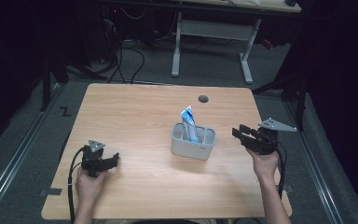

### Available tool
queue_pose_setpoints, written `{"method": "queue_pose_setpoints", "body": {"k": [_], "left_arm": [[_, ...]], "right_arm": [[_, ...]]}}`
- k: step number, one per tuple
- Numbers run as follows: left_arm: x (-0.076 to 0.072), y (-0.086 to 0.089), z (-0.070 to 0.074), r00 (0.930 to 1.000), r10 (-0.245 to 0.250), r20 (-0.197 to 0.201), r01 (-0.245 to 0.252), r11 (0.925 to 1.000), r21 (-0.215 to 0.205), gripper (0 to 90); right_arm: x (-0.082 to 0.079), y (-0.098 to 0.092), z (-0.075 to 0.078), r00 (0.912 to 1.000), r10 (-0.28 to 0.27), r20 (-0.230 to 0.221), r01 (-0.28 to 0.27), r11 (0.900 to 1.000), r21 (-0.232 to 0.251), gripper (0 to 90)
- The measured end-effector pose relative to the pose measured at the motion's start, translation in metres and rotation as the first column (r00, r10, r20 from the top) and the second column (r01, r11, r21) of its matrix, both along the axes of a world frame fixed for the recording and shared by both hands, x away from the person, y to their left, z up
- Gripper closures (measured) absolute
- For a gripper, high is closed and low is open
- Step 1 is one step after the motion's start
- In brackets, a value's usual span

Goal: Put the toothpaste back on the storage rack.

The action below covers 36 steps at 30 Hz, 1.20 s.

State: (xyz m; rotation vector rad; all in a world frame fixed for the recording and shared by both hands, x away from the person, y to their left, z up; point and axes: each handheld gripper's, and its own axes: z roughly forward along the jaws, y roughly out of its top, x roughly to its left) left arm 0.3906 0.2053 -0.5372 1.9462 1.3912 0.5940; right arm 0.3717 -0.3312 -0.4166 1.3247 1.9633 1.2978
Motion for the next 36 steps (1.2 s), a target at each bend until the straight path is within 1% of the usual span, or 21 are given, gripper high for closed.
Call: {"method": "queue_pose_setpoints", "body": {"k": [7, 15, 20, 27, 36], "left_arm": [[0.0, 0.0, 0.0, 1.0, -0.001, -0.001, 0.001, 1.0, 0.0, 22.8], [0.0, 0.0, 0.0, 1.0, -0.001, -0.001, 0.001, 1.0, 0.0, 22.8], [0.0, 0.0, 0.0, 1.0, 0.0, 0.0, 0.0, 1.0, 0.0, 22.8], [0.0, 0.0, 0.0, 1.0, 0.0, 0.0, 0.0, 1.0, 0.001, 22.8], [0.0, 0.0, 0.0, 1.0, 0.0, 0.0, 0.0, 1.0, 0.0, 22.8]], "right_arm": [[0.0, -0.002, -0.007, 0.9999, -0.009, -0.007, 0.009, 1.0, 0.0, 57.9], [0.0, -0.004, -0.017, 0.9994, -0.018, -0.03, 0.018, 1.0, 0.001, 58.0], [0.0, -0.004, -0.021, 0.9993, -0.018, -0.033, 0.018, 1.0, -0.001, 58.1], [0.0, -0.01, -0.03, 0.998, -0.031, -0.054, 0.032, 0.999, 0.022, 57.7], [-0.001, -0.011, -0.038, 0.9973, -0.035, -0.065, 0.037, 0.999, 0.02, 57.6]]}}
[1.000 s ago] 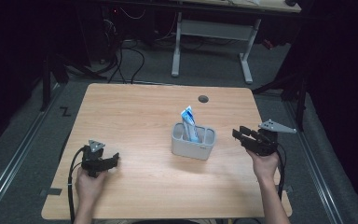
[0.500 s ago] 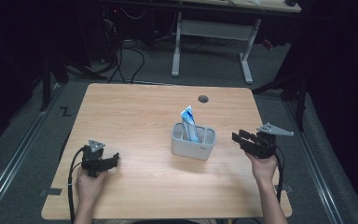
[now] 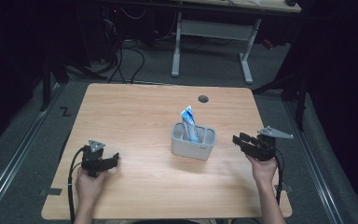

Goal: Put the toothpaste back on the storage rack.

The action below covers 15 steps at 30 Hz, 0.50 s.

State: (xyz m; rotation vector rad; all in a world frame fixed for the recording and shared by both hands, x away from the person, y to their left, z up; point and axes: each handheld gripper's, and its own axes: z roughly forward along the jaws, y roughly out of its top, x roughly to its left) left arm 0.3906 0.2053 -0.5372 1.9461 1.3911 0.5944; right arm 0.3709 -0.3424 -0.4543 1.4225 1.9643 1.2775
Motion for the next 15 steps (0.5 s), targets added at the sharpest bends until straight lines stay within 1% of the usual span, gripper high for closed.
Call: {"method": "queue_pose_setpoints", "body": {"k": [10, 15], "left_arm": [[0.0, 0.0, 0.0, 1.0, 0.0, -0.002, 0.0, 1.0, 0.001, 22.8], [0.0, 0.0, 0.0, 1.0, 0.0, 0.0, 0.0, 1.0, 0.0, 22.8]], "right_arm": [[0.001, 0.002, -0.016, 0.9991, -0.012, -0.04, 0.011, 1.0, -0.028, 57.6], [0.001, 0.002, -0.023, 0.9981, -0.019, -0.059, 0.017, 0.999, -0.03, 57.3]]}}
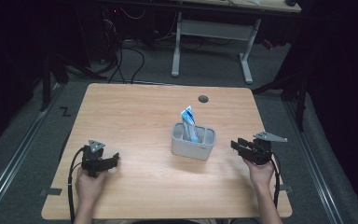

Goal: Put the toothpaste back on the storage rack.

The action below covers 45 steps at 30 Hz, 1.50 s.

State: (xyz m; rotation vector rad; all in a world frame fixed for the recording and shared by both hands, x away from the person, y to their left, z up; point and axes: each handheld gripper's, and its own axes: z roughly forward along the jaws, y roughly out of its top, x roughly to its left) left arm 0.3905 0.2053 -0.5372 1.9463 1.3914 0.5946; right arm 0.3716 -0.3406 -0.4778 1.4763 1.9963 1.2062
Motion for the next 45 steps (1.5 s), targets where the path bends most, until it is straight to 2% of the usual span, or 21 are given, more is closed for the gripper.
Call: {"method": "queue_pose_setpoints", "body": {"k": [6, 10, 17, 30, 39, 45], "left_arm": [[0.0, 0.0, 0.0, 1.0, 0.0, 0.0, 0.0, 1.0, 0.0, 22.8], [0.0, 0.0, 0.0, 1.0, 0.0, 0.0, 0.0, 1.0, 0.0, 22.8], [0.0, 0.0, 0.0, 1.0, 0.0, -0.001, 0.0, 1.0, 0.001, 22.8], [0.0, 0.0, 0.0, 1.0, 0.0, 0.0, 0.0, 1.0, 0.0, 22.8], [0.0, 0.0, 0.0, 1.0, -0.001, -0.001, 0.001, 1.0, 0.0, 22.8], [0.0, 0.0, 0.0, 1.0, 0.0, 0.0, 0.0, 1.0, 0.0, 22.8]], "right_arm": [[0.0, 0.002, -0.007, 0.9999, -0.007, -0.014, 0.007, 1.0, -0.016, 57.3], [0.0, 0.006, -0.013, 0.9999, -0.011, -0.012, 0.011, 0.997, -0.07, 57.0], [0.004, 0.011, -0.023, 0.9995, -0.009, -0.029, 0.006, 0.993, -0.115, 56.1], [0.011, 0.019, -0.035, 0.9982, 0.002, -0.06, -0.011, 0.99, -0.141, 54.9], [0.016, 0.028, -0.049, 0.9963, 0.007, -0.085, -0.022, 0.983, -0.18, 53.7], [0.017, 0.033, -0.052, 0.9981, 0.01, -0.062, -0.023, 0.978, -0.206, 52.9]]}}
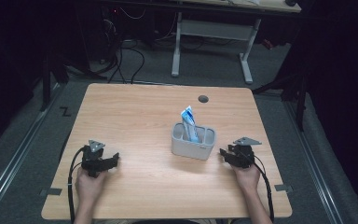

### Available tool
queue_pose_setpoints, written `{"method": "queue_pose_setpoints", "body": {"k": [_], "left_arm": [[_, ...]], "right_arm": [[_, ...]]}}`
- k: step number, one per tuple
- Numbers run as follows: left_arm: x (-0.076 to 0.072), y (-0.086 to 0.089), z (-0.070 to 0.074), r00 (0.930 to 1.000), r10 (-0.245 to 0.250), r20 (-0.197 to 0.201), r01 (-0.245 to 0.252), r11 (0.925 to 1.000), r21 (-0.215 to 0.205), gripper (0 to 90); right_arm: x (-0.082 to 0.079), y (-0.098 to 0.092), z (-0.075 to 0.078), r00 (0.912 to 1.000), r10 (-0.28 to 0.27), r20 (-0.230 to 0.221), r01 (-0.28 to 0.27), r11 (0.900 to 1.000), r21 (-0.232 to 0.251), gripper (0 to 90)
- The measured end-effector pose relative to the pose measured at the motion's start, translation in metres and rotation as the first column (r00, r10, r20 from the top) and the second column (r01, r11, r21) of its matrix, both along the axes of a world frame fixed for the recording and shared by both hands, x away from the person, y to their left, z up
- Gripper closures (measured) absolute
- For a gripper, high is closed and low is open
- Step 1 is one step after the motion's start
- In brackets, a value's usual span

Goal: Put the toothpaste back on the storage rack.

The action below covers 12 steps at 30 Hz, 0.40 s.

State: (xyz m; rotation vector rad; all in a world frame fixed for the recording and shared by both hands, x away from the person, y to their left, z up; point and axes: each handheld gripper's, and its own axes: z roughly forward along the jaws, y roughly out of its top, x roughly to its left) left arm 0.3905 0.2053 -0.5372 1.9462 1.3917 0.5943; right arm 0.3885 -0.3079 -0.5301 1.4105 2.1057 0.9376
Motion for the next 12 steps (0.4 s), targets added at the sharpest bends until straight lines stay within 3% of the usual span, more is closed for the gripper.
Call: {"method": "queue_pose_setpoints", "body": {"k": [3, 12], "left_arm": [[0.0, 0.0001, 0.0, 1.0, 0.0, 0.0, 0.0, 1.0, 0.0, 22.8], [-0.0001, 0.0003, 0.0, 1.0, 0.002, 0.0, -0.002, 1.0, -0.006, 22.8]], "right_arm": [[-0.0012, 0.0043, -0.0003, 0.9999, 0.004, 0.015, -0.003, 0.999, -0.045, 50.4], [-0.0001, 0.003, -0.0004, 1.0, 0.0, 0.003, 0.0, 0.999, -0.033, 45.4]]}}
